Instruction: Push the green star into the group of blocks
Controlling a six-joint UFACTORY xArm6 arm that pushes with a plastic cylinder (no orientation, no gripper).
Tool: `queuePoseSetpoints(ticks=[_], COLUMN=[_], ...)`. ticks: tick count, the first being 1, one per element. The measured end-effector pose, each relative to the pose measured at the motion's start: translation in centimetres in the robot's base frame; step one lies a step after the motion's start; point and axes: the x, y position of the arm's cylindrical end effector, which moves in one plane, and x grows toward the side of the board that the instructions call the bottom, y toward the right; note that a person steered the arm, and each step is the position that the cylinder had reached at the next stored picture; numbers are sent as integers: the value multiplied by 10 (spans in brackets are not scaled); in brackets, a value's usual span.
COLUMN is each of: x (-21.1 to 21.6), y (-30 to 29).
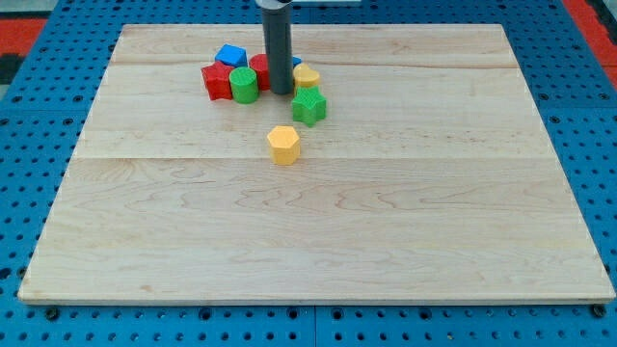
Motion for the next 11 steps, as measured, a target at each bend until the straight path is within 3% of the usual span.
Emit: queuePoseSetpoints(ticks=[2, 4, 5, 6, 7, 10, 11], x=[-7, 14, 5, 17, 63, 45, 77], y=[48, 5, 43, 66, 72, -23, -52])
